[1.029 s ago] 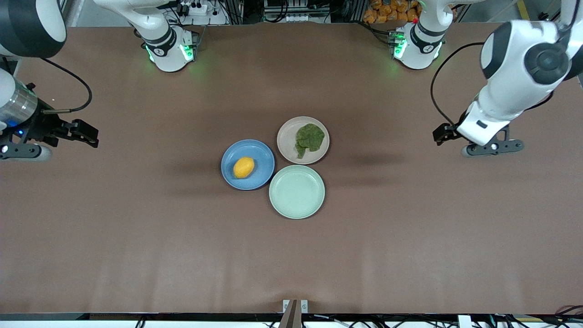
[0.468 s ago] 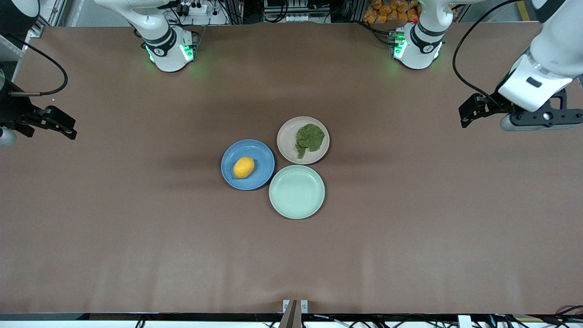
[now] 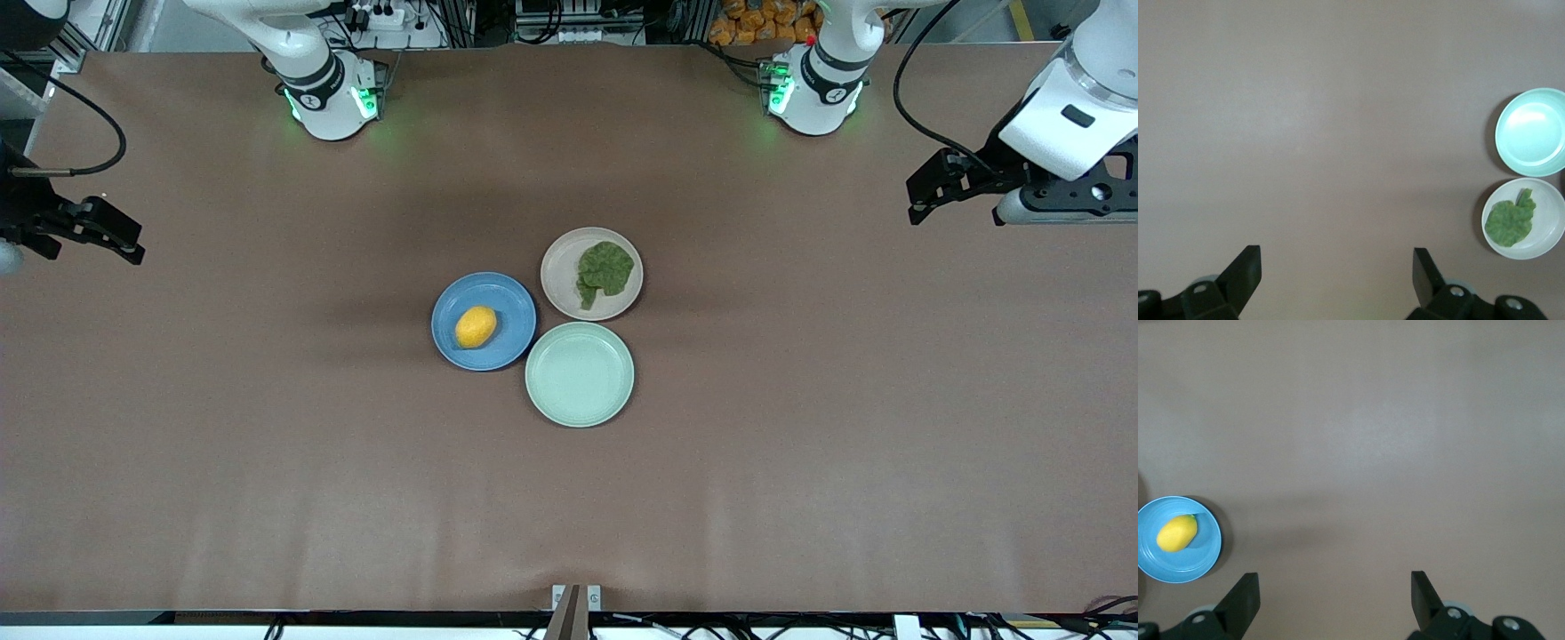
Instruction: Place lemon and lettuce in plates
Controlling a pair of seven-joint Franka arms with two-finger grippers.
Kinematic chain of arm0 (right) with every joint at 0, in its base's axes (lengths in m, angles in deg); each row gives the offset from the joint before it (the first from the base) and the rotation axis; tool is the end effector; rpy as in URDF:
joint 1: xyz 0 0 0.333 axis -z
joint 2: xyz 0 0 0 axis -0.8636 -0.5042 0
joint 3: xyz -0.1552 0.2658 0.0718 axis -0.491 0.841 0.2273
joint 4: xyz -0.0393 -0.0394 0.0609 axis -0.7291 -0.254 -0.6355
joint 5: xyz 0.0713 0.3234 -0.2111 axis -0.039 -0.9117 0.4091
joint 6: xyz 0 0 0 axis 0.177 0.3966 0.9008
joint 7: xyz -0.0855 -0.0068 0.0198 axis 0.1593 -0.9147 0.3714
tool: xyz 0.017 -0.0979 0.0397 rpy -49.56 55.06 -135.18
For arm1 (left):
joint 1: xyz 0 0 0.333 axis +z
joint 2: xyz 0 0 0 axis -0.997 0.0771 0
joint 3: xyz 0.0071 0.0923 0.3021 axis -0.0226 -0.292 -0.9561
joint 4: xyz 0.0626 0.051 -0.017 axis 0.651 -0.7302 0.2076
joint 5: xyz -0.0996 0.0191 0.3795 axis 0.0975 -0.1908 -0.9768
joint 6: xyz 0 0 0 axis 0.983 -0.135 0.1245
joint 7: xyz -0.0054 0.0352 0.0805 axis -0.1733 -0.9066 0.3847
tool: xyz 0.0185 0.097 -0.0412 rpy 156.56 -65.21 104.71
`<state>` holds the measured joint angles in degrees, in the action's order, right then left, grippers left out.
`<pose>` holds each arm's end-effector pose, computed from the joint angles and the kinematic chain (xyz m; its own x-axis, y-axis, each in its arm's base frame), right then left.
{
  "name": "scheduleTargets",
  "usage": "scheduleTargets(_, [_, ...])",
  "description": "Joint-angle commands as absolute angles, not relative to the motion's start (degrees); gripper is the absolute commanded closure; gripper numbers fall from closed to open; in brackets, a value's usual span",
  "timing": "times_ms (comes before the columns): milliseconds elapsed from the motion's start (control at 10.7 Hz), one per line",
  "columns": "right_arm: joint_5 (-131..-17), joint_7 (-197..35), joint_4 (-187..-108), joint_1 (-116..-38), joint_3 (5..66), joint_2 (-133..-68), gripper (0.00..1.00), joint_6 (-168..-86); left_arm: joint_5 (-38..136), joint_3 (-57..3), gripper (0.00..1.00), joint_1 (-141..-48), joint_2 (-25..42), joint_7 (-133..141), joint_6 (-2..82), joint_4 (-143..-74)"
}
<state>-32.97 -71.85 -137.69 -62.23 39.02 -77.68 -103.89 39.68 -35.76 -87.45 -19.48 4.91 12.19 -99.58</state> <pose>0.5635 0.0013 0.6322 0.9969 -0.0563 0.0552 -0.0596 -0.9964 0.0608 0.5302 -0.1066 0.6428 0.9976 -0.0642 0.0266 -0.0639 -0.9979 -0.0119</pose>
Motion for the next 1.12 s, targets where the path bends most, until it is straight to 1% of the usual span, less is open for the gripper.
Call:
scheduleTargets(0, [-32.70, -72.51, -137.62, -60.78, 39.59, -76.60, 0.00, -103.51, 40.94, -36.26, 0.00, -87.07, -18.79, -1.14, 8.74, -97.68])
scheduleTargets(374, [-32.97, -72.43, -137.53, -60.69, 39.59, -76.51, 0.00, -103.87, 40.94, -36.26, 0.00, -86.89, -18.70, -1.16, 6.54, -95.75])
scheduleTargets(561, [-33.06, -72.34, -135.78, -60.78, 39.51, -77.30, 0.00, -103.87, 40.68, -36.27, 0.00, -86.89, -18.79, -1.34, 6.63, -95.75])
scheduleTargets(1029, [-33.14, -72.34, -135.51, -60.87, 39.51, -78.09, 0.00, -104.65, 40.94, -36.27, 0.00, -86.72, -18.79, -1.34, 6.72, -95.75])
